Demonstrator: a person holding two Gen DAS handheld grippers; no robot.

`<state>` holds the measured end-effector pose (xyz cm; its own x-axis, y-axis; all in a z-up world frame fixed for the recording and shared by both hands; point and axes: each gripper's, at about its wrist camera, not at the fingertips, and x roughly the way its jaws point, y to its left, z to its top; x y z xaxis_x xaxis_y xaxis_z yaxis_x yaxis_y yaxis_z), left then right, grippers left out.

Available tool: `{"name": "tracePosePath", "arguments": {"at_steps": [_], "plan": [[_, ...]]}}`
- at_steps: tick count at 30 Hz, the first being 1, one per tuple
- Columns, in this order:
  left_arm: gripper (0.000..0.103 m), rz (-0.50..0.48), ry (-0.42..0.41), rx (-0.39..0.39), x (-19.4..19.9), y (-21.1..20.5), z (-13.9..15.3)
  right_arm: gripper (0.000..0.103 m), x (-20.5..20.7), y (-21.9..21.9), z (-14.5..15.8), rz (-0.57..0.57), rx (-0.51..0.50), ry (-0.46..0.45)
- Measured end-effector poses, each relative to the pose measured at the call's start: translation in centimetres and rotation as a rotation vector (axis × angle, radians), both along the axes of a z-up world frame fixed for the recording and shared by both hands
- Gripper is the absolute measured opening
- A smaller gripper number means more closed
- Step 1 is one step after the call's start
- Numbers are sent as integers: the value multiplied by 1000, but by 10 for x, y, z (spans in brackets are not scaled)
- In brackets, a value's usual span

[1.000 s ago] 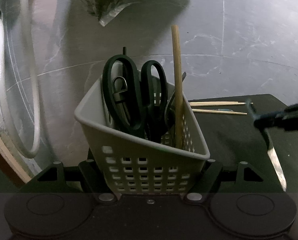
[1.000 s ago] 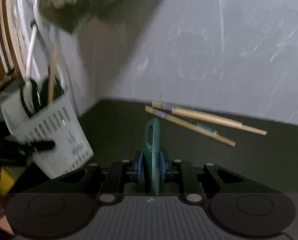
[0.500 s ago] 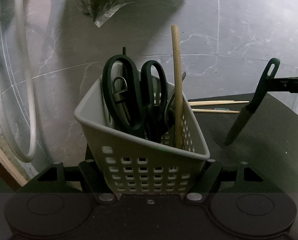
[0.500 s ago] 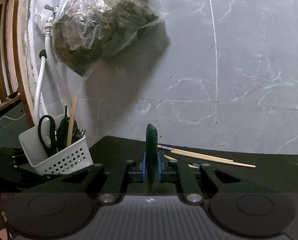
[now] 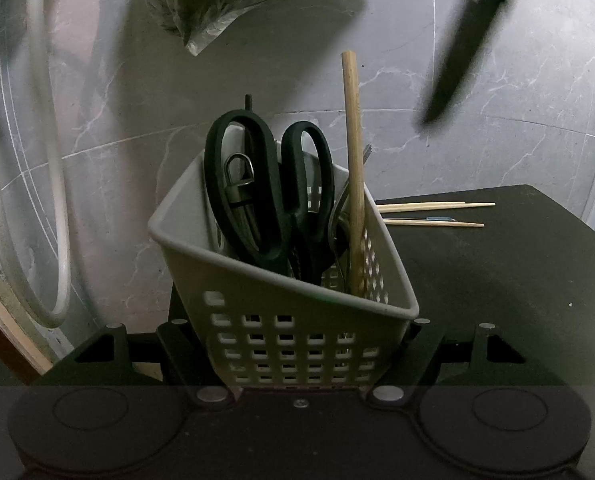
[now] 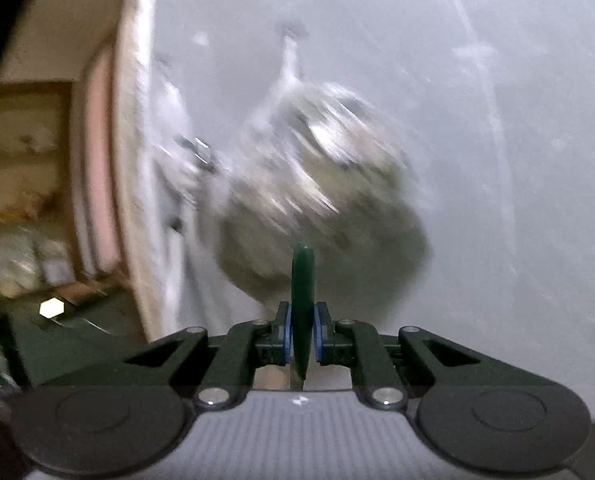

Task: Organize utensils
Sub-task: 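Lift the knife and lower it blade-first into the caddy with the right gripper, then open the right gripper and move it back toward the remaining chopsticks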

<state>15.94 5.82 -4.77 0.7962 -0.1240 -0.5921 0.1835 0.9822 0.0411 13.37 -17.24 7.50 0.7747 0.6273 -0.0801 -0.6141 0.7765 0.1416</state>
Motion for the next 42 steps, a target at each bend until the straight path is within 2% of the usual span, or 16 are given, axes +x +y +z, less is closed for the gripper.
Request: {"name": "tracePosePath", "arguments": {"at_steps": [3,7,14,21,23,26,28,30,34,35,38,42], "plan": [[77,0,0,0,0,0,0,12,-3,14,11,93,14,-27],[77,-2,0,0,0,0,0,12,1,41,2,170,-35,-12],[77,-7,-1,0,-1,0,0,12,13,79,-37,199,-163,83],[77,-6,0,1,-1,-1,0,16,14,87,-60,211,-227,173],[77,-6,0,1,-1,-1,0,39,15,84,-62,211,-209,191],[77,-6,0,2,-1,-1,0,54,16,78,-61,206,-178,194],[77,-7,0,2,-1,-1,0,59,19,73,-58,198,-154,194],[77,-6,0,2,-1,-1,0,68,21,66,-55,175,-120,187],[77,-5,1,1,-1,-1,0,98,26,44,-50,81,-51,169],[77,-5,2,0,0,-1,0,102,29,38,-50,49,-38,170],[77,-3,4,-1,0,-2,1,103,43,19,-56,-67,-21,221],[76,0,4,-4,1,-1,1,103,78,-2,-76,-194,-57,379]]}}
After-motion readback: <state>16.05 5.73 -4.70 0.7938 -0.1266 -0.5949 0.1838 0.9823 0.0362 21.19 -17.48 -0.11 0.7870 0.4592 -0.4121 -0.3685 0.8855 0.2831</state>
